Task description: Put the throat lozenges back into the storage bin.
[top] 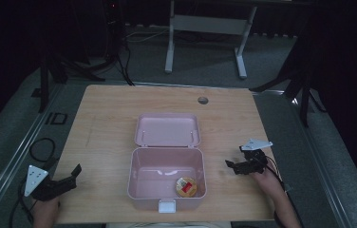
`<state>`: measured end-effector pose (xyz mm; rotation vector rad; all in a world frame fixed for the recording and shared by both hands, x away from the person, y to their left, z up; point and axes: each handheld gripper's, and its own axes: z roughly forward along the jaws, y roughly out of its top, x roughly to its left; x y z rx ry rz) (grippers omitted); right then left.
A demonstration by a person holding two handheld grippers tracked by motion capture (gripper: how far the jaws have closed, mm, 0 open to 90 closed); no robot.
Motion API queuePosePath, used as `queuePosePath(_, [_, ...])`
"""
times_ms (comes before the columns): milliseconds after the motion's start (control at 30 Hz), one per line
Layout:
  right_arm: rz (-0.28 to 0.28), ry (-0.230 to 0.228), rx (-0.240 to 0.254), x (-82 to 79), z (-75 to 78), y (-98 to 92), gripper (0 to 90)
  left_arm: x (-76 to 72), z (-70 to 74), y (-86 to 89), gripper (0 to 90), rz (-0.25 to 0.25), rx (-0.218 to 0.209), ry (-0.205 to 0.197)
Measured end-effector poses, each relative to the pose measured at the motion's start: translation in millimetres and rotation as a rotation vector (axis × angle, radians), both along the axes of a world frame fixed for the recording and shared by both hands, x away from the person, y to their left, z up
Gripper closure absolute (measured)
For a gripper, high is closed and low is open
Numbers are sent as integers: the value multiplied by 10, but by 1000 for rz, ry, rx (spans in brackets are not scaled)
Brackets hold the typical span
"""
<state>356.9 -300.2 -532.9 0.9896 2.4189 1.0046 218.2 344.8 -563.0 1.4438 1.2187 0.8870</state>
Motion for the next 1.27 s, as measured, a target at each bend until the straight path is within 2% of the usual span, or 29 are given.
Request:
queuePosePath(100, [-72, -32, -10, -18, -95, -83, 117, 0, 0, -1, 19, 1, 1, 0])
queuePosePath(133, [-126, -54, -1, -30, -138, -144, 116, 0, 0, -1, 19, 1, 0, -1])
queuePosePath(167, [-126, -54, -1, -30, -138, -144, 116, 0, 0, 0, 19, 1, 0, 0])
queuePosePath(200, [-180, -75, -20, -33, -166, -193, 115, 0, 0, 0, 19, 1, -1, 0])
queuePosePath(233, [-206, -91, -25, -36, -171, -213, 115, 0, 0, 0, 19, 1, 0, 0])
queuePosePath(267, [-206, -91, -25, -36, -171, -213, 115, 0, 0, -1, 19, 1, 1, 0])
queuePosePath(300, [-231, -99, -26, -39, -170, -232, 115, 0, 0, -1, 19, 1, 1, -1])
queuePosePath(333, [-282, -119, -14, -53, -167, -262, 115, 0, 0, -1, 19, 0, 1, -1])
queuePosePath(367, [-282, -119, -14, -53, -167, -262, 115, 0, 0, -1, 19, 0, 1, -1])
queuePosePath(433, [-337, -136, -21, -66, -172, -294, 115, 0, 0, -1, 19, 0, 1, -1])
queuePosePath(467, [-337, -136, -21, -66, -172, -294, 115, 0, 0, -1, 19, -1, 1, 0])
queuePosePath(500, [-363, -150, -25, -70, -174, -307, 115, 0, 0, -2, 20, -1, 1, 0])
queuePosePath(533, [-417, -152, -9, -75, -172, -341, 115, 0, 0, -3, 19, -1, 0, 0])
queuePosePath(567, [-417, -152, -9, -75, -172, -341, 115, 0, 0, -3, 19, -1, 2, 0])
queuePosePath(600, [-464, -176, -7, -81, -168, -378, 115, 0, 0, -3, 19, 0, 1, 1])
queuePosePath(633, [-464, -176, -7, -81, -168, -378, 115, 0, 0, -2, 19, 0, 2, 0])
queuePosePath(667, [-491, -184, -2, -84, -167, -396, 115, 1, 0, -3, 19, 1, 2, 1])
queuePosePath(733, [-535, -198, 32, -91, -155, -457, 115, 1, 0, -3, 19, 1, 2, 1])
queuePosePath(867, [-538, -185, 40, -85, -168, -495, 115, 1, 0, -2, 19, 1, 1, 1])
queuePosePath(967, [-542, -185, 26, -79, -176, -497, 115, 3, 0, -2, 20, 3, 0, 2])
queuePosePath(1100, [-566, -195, 51, -80, -152, -511, 116, 3, 0, -2, 19, 4, -1, 1])
queuePosePath(1200, [-586, -177, 92, -69, -148, -564, 118, 3, 0, -2, 19, 5, -2, 3])
queuePosePath(1267, [-594, -172, 93, -67, -148, -572, 118, 3, 0, -1, 19, 5, -3, 2])
